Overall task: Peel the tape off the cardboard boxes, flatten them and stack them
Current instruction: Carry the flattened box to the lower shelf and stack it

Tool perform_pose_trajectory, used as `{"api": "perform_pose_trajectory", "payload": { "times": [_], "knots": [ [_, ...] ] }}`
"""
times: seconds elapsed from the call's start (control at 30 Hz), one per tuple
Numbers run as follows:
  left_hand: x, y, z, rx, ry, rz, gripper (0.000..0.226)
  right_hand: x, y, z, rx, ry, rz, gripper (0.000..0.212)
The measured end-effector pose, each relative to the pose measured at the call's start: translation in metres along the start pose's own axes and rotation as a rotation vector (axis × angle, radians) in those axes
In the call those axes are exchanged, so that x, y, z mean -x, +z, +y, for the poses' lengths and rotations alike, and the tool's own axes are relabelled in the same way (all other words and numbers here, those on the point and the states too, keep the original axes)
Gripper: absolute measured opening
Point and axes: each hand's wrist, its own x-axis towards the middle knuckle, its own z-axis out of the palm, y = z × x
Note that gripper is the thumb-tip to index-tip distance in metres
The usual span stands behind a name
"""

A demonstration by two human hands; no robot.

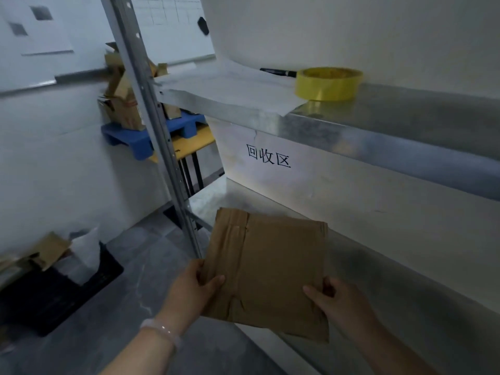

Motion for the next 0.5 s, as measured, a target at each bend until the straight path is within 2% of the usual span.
{"api": "perform_pose_trajectory", "payload": {
  "times": [0.23, 0.37, 0.5],
  "knots": [
    [-0.107, -0.031, -0.007, -0.212, -0.019, -0.019, 0.050, -0.084, 0.033, -0.056, -0.019, 0.033, -0.066, 0.038],
    [-0.169, -0.045, -0.010, -0.290, -0.013, -0.069, 0.045, -0.122, 0.053, -0.087, -0.050, 0.083, -0.091, 0.035],
    [-0.233, -0.051, -0.019, -0.391, 0.030, -0.159, 0.037, -0.153, 0.082, -0.106, -0.099, 0.151, -0.089, 0.047]
  ]
}}
